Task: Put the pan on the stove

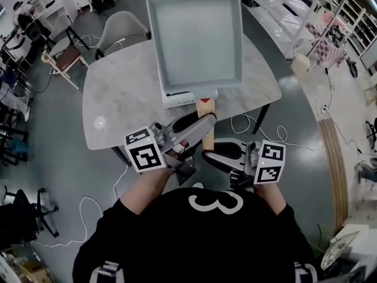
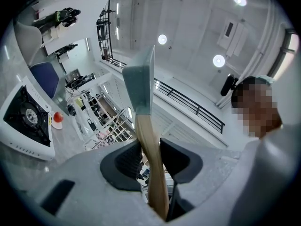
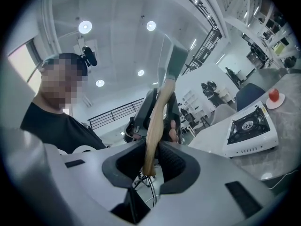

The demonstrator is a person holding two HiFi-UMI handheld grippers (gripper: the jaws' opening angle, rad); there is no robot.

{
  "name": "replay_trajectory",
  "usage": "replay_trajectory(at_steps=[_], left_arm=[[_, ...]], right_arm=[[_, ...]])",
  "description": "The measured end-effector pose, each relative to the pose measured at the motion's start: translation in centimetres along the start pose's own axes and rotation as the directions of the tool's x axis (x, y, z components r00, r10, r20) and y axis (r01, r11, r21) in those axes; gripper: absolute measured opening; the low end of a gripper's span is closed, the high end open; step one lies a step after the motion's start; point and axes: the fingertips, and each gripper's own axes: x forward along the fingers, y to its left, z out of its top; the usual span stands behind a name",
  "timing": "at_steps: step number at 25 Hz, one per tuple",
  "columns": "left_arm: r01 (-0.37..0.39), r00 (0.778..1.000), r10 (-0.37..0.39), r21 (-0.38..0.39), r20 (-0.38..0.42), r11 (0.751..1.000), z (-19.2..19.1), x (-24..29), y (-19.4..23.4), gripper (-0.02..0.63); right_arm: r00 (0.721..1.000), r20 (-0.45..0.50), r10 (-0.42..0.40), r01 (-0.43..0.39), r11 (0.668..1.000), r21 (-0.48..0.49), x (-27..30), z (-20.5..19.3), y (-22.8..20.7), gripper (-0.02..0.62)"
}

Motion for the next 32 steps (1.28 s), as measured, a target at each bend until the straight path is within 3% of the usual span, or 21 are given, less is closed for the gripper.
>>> replay_trajectory(at_steps=[15,21,32], left_arm=[[-0.056,0.998,0.055,-0.041,-0.017,0.998,2.3,2.1,5.5,0.132],[-0.113,0.994,0.113,-0.089,-0.001,0.99,2.9,3.2,10.8,0.132],[-0.191,0.981,0.194,-0.136,0.009,0.972,2.7,2.6,13.1,0.133]], right_arm=[[1.0,0.003,0.009,-0.009,0.997,0.07,0.8,2.2,-5.4,0.084],[0.999,-0.009,0.033,-0.031,0.993,0.118,0.7,2.9,-10.2,0.084],[0.998,-0.018,0.06,-0.054,0.974,0.219,1.1,2.3,-11.6,0.084]])
